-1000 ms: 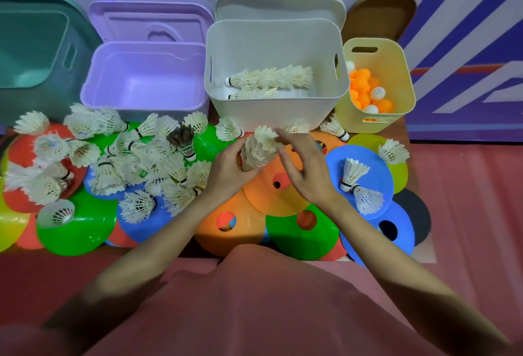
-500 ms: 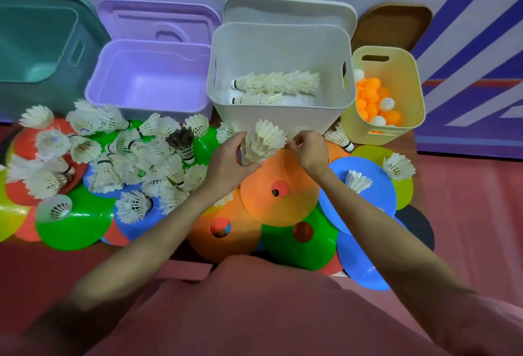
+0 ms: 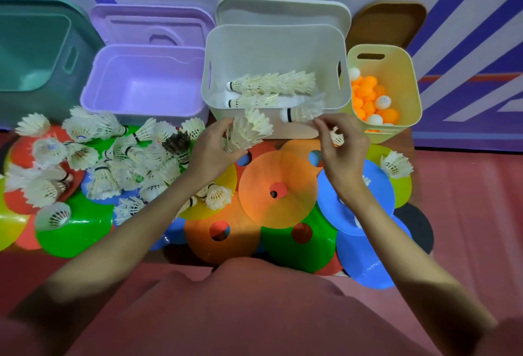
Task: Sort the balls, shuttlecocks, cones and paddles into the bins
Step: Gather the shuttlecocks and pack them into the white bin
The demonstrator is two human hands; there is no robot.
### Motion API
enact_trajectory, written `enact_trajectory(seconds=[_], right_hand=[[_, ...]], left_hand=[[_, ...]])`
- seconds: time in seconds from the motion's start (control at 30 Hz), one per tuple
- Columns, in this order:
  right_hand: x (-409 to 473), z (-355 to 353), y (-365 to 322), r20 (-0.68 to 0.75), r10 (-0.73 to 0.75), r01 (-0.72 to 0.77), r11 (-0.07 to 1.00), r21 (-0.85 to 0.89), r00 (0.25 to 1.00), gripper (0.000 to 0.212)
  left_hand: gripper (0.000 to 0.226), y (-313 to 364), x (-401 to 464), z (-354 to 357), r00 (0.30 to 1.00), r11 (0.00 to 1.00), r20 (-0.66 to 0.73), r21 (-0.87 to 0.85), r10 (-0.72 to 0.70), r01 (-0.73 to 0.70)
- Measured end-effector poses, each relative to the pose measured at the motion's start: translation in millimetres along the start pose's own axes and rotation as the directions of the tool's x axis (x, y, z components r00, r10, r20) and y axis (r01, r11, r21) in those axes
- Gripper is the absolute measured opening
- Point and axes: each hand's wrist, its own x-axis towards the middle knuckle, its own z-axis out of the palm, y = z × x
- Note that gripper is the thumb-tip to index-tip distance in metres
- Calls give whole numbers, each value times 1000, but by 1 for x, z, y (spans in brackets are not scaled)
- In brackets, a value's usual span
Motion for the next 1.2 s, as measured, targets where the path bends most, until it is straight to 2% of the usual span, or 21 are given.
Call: enact_trajectory(seconds=[0.07, 0.13, 0.3, 0.4, 0.5, 0.67, 0.77, 1.03, 1.1, 1.17, 1.2], right_hand=[[11, -5, -8, -5, -81, 81, 996, 36, 997, 11], [22, -4, -10, 51, -155, 153, 987, 49, 987, 11], [52, 8, -1, 167, -249, 255, 967, -18, 954, 13], [78, 14, 10, 186, -173, 183, 982, -40, 967, 16], [106, 19, 24, 173, -63, 76, 995, -68, 983, 18], [136, 31, 61, 267, 128, -64, 970, -236, 955, 25], [142, 38, 80, 334, 167, -57, 947, -315, 927, 24], [153, 61, 99, 539, 218, 69, 884, -462, 814, 49], [153, 70, 107, 562, 279, 59, 859, -508, 779, 41], [154, 77, 112, 561, 327, 64, 822, -566, 761, 19], [155, 79, 112, 560, 347, 67, 805, -589, 752, 17]], left_hand=[[56, 6, 9, -4, 999, 999, 17, 19, 32, -33], [57, 17, 19, -8, 997, 997, 39, 2, 71, -71], [51, 53, 61, -10, 985, 987, 56, -6, 162, -162], [55, 62, 104, -5, 984, 983, 82, 80, 161, -167], [58, 62, 149, 8, 983, 988, 151, 95, 104, -119], [53, 51, 200, 48, 951, 990, 304, 108, 55, -92], [48, 38, 216, 75, 925, 998, 379, 65, 2, -28], [49, 11, 233, 119, 879, 998, 473, 53, -49, 27], [42, 6, 234, 123, 877, 997, 478, 75, -45, 10], [29, 3, 234, 125, 873, 995, 487, 100, -29, -23], [25, 1, 233, 127, 872, 991, 490, 127, -22, -46]])
